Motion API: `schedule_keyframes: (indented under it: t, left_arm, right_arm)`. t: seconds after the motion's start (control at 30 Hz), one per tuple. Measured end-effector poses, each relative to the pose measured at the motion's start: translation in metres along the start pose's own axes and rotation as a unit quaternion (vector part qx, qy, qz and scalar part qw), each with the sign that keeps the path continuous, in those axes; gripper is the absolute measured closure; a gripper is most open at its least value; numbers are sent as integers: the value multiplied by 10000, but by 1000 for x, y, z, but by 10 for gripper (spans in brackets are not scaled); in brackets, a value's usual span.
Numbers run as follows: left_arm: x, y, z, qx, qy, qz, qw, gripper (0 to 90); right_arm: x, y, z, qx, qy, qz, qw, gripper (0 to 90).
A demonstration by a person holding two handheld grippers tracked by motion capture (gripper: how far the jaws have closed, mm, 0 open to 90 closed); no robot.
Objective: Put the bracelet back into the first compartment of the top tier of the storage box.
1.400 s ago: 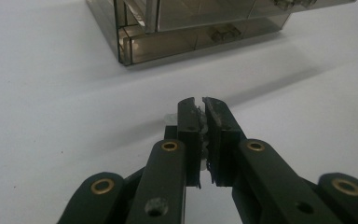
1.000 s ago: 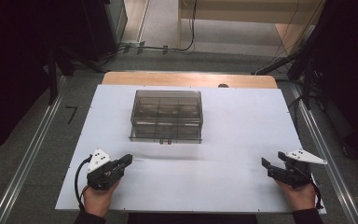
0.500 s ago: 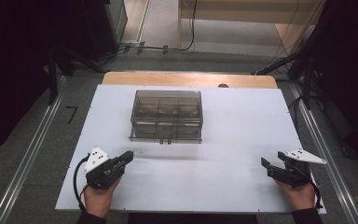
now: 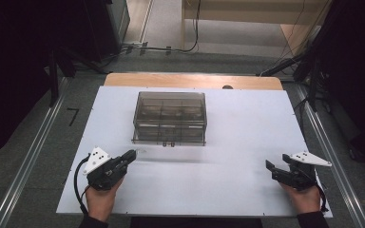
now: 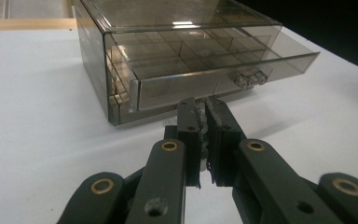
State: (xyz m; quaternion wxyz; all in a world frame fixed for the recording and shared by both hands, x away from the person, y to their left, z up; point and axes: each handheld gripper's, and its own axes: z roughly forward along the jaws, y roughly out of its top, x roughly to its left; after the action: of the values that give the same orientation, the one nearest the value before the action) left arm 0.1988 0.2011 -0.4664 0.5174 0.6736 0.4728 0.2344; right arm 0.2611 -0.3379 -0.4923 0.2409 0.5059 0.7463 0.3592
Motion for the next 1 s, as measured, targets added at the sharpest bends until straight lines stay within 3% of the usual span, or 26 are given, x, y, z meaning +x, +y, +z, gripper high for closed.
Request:
schedule_keyframes:
  t: [0.63,1.0]
  left_arm:
    - [3,13,0,-355,-26,-93,9993,853]
    - [4,18,4,-420,-39,-96,9991,853]
  right_arm:
    - [1,0,1,22,2,-4,10000,265]
    - [1,0,1,23,-5,-17,10000,264]
